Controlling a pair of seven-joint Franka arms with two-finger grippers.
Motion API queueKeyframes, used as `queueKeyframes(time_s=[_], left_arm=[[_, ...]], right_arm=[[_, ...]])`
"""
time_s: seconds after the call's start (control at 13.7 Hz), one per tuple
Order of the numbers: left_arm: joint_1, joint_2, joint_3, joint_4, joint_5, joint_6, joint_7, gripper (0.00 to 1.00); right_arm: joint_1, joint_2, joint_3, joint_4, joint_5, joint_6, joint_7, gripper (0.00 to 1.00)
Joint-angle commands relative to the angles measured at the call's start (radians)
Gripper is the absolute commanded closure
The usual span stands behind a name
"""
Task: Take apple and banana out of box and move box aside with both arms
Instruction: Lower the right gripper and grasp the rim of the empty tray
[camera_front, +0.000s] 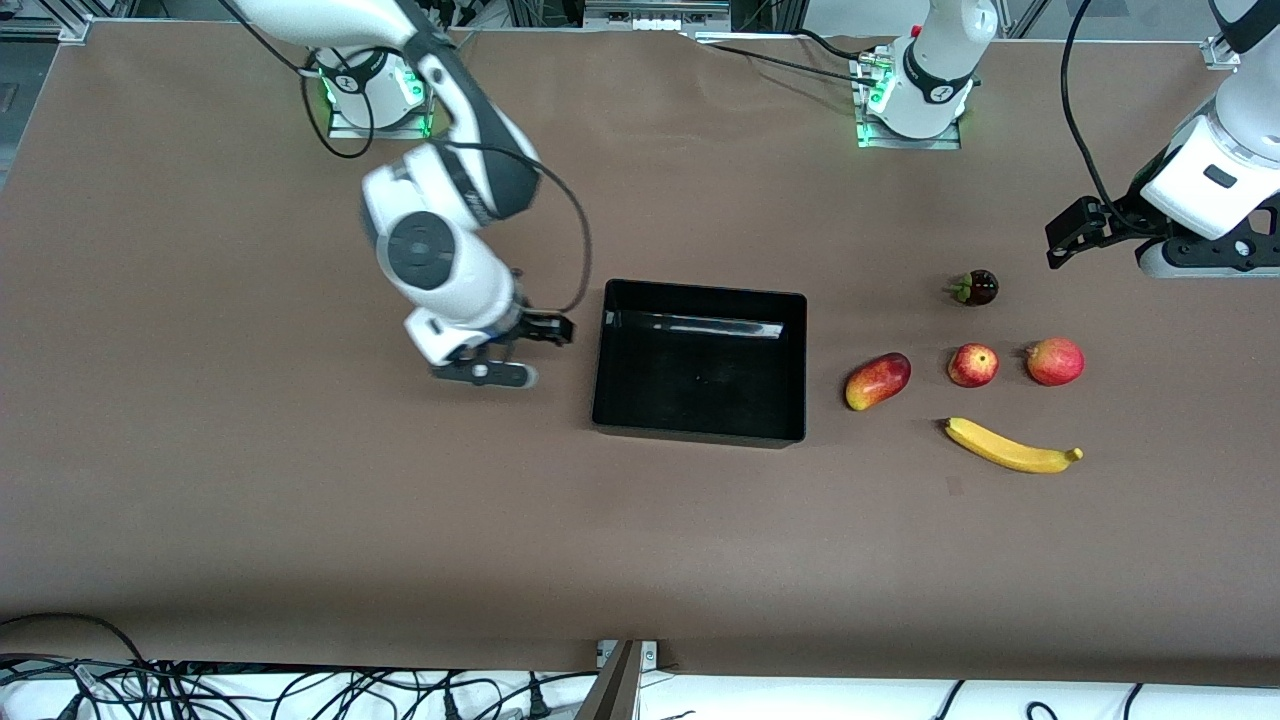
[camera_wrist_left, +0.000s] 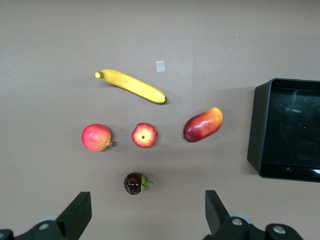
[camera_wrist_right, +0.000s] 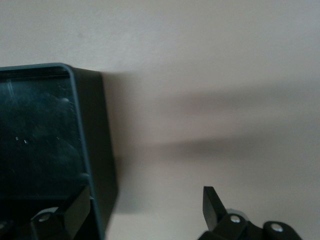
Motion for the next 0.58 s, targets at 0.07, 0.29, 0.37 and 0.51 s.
queueKeyframes(time_s=[0.07, 0.29, 0.37, 0.51], left_arm=[[-0.004, -0.005, -0.001, 0.017, 0.023, -0.016, 0.021, 0.00], [-0.001, -0.005, 0.003, 0.017, 0.021, -0.016, 0.021, 0.00], [0.002, -0.003, 0.003, 0.017, 0.021, -0.017, 0.021, 0.00], [0.004, -0.002, 0.003, 0.017, 0.021, -0.017, 0.021, 0.00]], right_arm=[[0.068, 0.075, -0.012, 0.022, 0.007, 0.095, 0.128, 0.00], [0.093, 0.083, -0.013, 0.022, 0.007, 0.099, 0.162, 0.03], [0.105, 0.090, -0.013, 0.022, 0.004, 0.105, 0.164, 0.09], [0.108, 0.096, -0.013, 0.022, -0.004, 0.107, 0.157, 0.31]])
